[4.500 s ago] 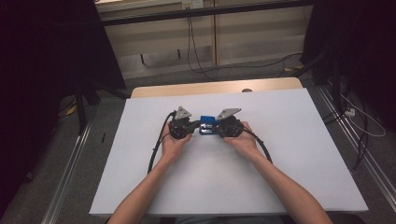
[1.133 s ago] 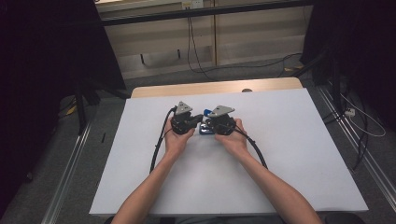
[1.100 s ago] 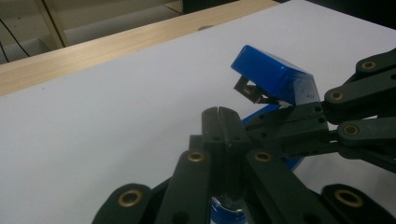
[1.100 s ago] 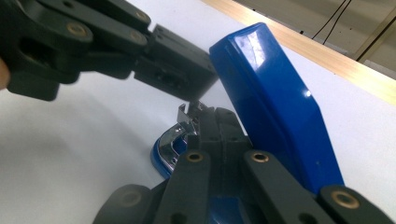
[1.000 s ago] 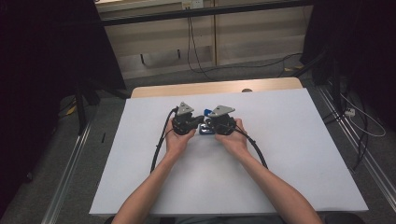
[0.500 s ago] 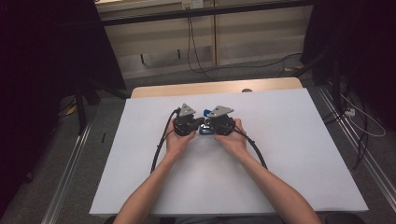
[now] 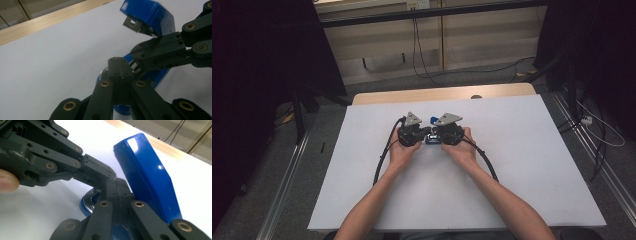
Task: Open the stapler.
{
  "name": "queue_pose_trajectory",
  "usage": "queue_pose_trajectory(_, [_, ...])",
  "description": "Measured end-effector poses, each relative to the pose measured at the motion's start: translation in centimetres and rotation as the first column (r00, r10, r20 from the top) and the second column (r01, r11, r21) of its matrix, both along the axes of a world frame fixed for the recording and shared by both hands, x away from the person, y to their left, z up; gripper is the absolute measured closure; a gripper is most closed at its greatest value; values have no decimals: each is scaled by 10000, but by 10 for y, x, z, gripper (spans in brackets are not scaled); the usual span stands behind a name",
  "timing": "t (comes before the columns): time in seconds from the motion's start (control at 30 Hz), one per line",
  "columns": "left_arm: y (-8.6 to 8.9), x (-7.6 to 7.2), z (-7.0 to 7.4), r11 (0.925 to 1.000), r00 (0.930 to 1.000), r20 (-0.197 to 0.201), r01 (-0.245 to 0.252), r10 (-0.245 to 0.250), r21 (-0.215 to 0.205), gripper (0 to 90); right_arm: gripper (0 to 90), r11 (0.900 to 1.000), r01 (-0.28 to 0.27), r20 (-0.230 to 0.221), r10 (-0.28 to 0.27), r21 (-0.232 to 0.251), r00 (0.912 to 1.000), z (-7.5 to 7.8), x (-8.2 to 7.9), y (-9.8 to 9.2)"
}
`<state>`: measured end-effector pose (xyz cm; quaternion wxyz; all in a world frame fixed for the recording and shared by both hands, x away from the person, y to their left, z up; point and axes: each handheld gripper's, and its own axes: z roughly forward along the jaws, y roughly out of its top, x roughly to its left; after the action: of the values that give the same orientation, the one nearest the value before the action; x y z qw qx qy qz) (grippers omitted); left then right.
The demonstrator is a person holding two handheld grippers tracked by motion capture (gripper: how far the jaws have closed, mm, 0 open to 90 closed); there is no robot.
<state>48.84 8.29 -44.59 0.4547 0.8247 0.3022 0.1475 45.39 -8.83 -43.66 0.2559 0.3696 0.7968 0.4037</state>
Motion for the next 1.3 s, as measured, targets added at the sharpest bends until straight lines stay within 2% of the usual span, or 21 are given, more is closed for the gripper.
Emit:
queue_pose_trajectory(0.17, [0, 0, 0, 10000, 10000, 54, 15, -15, 34, 900, 900, 9999, 88, 40, -89, 78, 10000, 0, 0, 0])
queue_pose_trajectory(0.3, [0, 0, 0, 9999, 10000, 99, 7, -8, 102, 900, 900, 9992, 141, 297, -152, 373, 9994, 3, -1, 3])
queue_pose_trajectory(0.4, [0, 0, 0, 10000, 10000, 80, 43, -44, 44, 900, 900, 9996, 167, 377, -175, 223, 9991, 4, -1, 5])
queue_pose_trajectory(0.87, [1, 0, -1, 10000, 9999, 124, 40, -40, -25, 900, 900, 9979, 413, 404, -433, 489, 9982, 8, -1, -3])
queue_pose_trajectory(1.03, [2, 1, -2, 9997, 9999, 90, 93, -92, -213, 900, 900, 9972, 553, 483, -578, 507, 9972, 10, -1, -4])
queue_pose_trajectory(1.27, [1, 1, -1, 9999, 9998, 154, 88, -87, -57, 900, 900, 9969, 642, 508, -665, 454, 9965, 10, -2, -3])
queue_pose_trajectory(1.3, [1, 1, -1, 9999, 9998, 174, 87, -86, -76, 900, 900, 9966, 728, 622, -752, 395, 9952, 10, -3, -4])
